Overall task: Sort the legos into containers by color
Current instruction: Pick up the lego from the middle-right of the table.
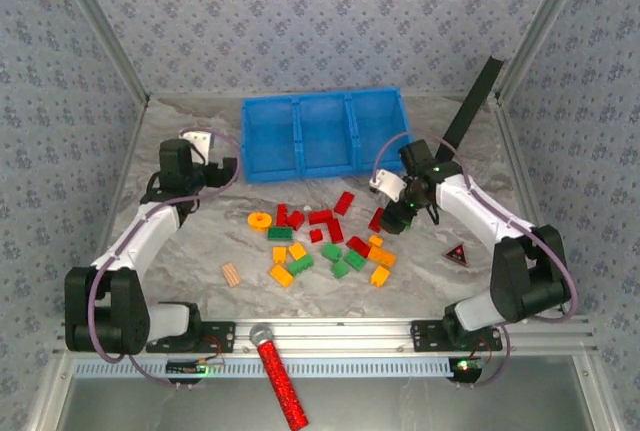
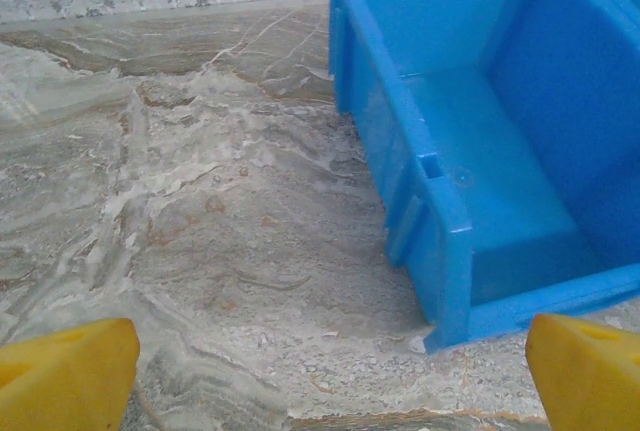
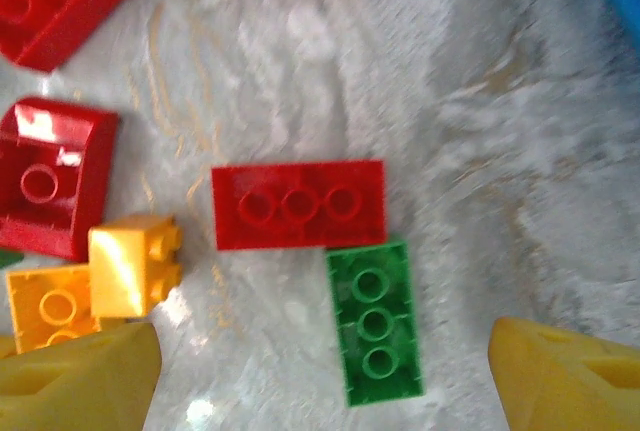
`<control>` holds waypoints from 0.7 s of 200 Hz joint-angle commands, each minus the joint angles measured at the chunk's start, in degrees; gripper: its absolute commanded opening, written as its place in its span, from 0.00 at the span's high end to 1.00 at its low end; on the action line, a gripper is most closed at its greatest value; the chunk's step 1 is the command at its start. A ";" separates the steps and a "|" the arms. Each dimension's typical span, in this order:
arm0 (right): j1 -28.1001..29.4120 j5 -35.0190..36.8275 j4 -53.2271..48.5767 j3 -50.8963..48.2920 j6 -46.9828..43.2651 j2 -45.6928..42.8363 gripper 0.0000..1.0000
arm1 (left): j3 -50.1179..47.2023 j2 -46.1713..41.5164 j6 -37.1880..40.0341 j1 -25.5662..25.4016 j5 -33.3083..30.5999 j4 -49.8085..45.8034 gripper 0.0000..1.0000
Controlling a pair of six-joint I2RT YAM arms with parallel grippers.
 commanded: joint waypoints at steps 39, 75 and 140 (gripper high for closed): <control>-0.97 2.55 2.37 -1.92 -6.79 6.75 0.17 | -0.46 -1.32 3.77 -3.15 -0.74 -0.56 0.01; -1.17 2.39 3.04 0.37 -9.31 13.57 0.21 | -0.35 -1.23 4.45 -3.35 -1.67 -1.06 0.01; -1.97 2.49 0.69 4.11 -10.22 22.05 0.52 | -0.01 -0.32 4.59 -3.45 -2.26 -1.23 0.01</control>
